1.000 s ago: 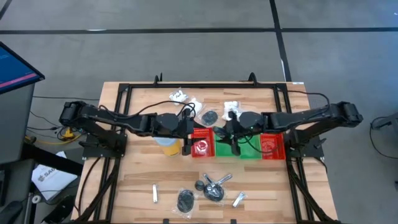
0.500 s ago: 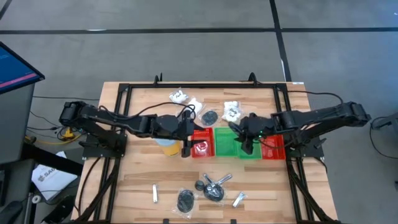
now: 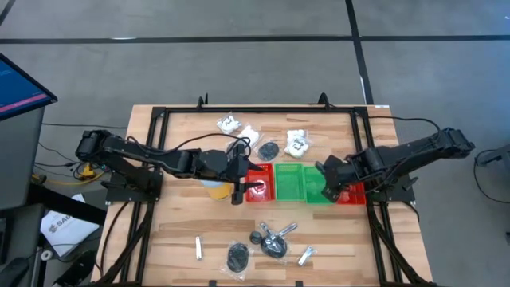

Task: Pick & Place Travel size toiletries
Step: Put the black deodorant into the right red bin

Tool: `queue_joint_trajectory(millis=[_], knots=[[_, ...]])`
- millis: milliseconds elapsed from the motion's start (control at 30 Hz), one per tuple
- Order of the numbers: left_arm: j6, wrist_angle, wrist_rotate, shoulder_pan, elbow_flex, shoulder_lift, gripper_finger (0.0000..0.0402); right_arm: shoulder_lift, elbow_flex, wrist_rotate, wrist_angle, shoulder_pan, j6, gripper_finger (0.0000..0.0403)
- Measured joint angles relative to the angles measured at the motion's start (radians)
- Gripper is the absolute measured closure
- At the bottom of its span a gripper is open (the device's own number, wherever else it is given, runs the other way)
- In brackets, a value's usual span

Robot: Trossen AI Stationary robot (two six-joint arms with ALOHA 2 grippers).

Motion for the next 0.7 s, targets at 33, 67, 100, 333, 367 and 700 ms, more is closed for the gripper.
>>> queue_joint_trajectory(millis=[33, 67, 100, 333, 367, 700], knots=[[0.0, 0.0, 0.0, 0.0, 0.0, 0.0, 0.0198, 0.0, 0.0, 0.0, -0.027, 0.008, 0.026, 0.0238], [0.0, 0.0, 0.0, 0.0, 0.0, 0.0, 0.0198, 0.0, 0.0, 0.0, -0.053, 0.016, 0.05, 0.0238], [0.0, 0.0, 0.0, 0.0, 0.0, 0.0, 0.0198, 0.0, 0.0, 0.0, -0.08, 0.023, 0.075, 0.0238], [0.0, 0.0, -0.001, 0.0, 0.0, 0.001, 0.0198, 0.0, 0.0, -0.003, -0.233, 0.072, 0.231, 0.0238], [0.0, 0.0, -0.001, 0.0, 0.0, 0.001, 0.0198, 0.0, -0.001, -0.004, -0.247, 0.081, 0.254, 0.0238], [0.0, 0.0, -0.005, 0.0, 0.0, 0.001, 0.0198, 0.001, -0.11, -0.05, -0.25, 0.172, 0.446, 0.0238]])
